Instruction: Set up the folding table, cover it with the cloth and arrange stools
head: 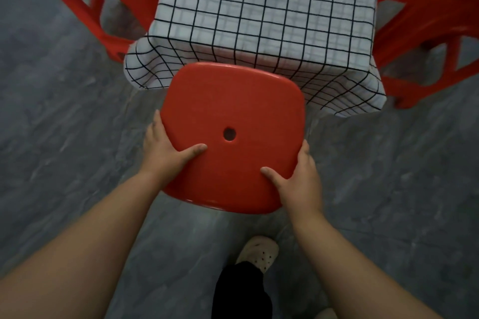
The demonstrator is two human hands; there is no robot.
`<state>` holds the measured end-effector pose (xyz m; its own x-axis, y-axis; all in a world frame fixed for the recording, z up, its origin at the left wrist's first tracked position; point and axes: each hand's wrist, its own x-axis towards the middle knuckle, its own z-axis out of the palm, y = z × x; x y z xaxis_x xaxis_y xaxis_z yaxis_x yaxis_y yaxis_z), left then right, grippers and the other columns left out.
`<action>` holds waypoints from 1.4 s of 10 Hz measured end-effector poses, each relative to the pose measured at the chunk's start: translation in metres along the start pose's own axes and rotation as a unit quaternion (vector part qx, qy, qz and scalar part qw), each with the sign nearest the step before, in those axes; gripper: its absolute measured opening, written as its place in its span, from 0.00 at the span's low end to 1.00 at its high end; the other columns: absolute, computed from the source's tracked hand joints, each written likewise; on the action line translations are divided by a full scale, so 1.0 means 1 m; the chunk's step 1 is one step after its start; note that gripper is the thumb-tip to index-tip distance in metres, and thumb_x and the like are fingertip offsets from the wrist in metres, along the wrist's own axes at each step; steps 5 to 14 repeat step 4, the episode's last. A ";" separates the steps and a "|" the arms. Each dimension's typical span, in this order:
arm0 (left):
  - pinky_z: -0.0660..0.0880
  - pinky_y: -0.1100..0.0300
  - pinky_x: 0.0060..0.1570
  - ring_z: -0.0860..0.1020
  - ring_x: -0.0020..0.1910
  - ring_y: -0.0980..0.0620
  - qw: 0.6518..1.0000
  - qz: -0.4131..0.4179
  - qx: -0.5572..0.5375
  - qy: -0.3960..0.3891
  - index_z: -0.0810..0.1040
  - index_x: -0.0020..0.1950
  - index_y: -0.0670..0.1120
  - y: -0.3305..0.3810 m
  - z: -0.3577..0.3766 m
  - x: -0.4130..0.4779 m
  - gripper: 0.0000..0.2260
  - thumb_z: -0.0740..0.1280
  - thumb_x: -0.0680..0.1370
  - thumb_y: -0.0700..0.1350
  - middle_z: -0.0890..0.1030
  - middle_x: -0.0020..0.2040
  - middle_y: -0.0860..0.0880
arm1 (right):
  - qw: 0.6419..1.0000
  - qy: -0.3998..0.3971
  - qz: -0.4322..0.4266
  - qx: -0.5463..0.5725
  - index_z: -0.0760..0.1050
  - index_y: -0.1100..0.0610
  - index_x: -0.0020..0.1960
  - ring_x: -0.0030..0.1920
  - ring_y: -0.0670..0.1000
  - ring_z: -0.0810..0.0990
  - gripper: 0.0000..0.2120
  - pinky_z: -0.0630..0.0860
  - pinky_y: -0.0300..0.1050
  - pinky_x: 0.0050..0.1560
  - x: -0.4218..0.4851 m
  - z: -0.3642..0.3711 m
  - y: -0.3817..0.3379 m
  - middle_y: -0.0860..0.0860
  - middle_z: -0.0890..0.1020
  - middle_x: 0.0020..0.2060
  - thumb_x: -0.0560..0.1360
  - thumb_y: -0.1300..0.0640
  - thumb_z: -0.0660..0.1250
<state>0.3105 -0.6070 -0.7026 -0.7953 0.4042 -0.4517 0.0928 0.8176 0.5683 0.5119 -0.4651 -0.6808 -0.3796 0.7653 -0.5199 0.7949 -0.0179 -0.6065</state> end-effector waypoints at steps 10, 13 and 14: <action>0.48 0.44 0.72 0.47 0.75 0.42 0.967 -0.053 0.248 0.001 0.43 0.76 0.40 0.041 -0.009 -0.014 0.48 0.65 0.70 0.65 0.47 0.77 0.41 | 0.992 -0.083 -0.002 -0.098 0.42 0.59 0.77 0.72 0.56 0.61 0.45 0.62 0.49 0.68 -0.004 -0.026 -0.008 0.56 0.57 0.75 0.74 0.41 0.64; 0.48 0.44 0.72 0.47 0.75 0.42 0.967 -0.053 0.248 0.001 0.43 0.76 0.40 0.041 -0.009 -0.014 0.48 0.65 0.70 0.65 0.47 0.77 0.41 | 0.992 -0.083 -0.002 -0.098 0.42 0.59 0.77 0.72 0.56 0.61 0.45 0.62 0.49 0.68 -0.004 -0.026 -0.008 0.56 0.57 0.75 0.74 0.41 0.64; 0.48 0.44 0.72 0.47 0.75 0.42 0.967 -0.053 0.248 0.001 0.43 0.76 0.40 0.041 -0.009 -0.014 0.48 0.65 0.70 0.65 0.47 0.77 0.41 | 0.992 -0.083 -0.002 -0.098 0.42 0.59 0.77 0.72 0.56 0.61 0.45 0.62 0.49 0.68 -0.004 -0.026 -0.008 0.56 0.57 0.75 0.74 0.41 0.64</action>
